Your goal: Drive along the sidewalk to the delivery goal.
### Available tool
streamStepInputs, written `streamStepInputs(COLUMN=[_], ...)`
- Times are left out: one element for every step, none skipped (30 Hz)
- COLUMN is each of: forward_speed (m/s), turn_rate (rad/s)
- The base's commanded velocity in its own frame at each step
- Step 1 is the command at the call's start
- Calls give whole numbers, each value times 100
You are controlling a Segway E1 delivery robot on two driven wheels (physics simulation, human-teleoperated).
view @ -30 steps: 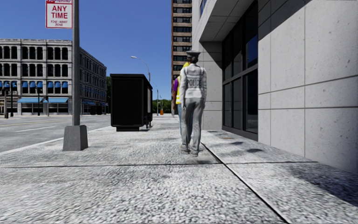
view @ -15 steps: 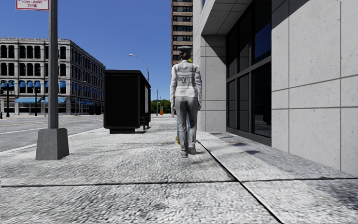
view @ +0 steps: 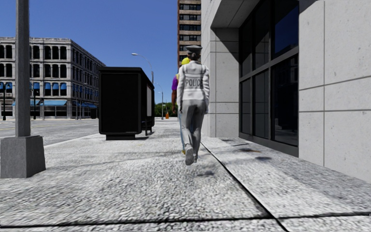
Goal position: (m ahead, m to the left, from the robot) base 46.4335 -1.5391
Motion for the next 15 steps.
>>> streamStepInputs(forward_speed=[61,55,54,54,74,105,140,140,153,156,156,156,156,156,156], turn_rate=[0,0,0,0,0,0,0,0,0,0,0,0,0,0,0])
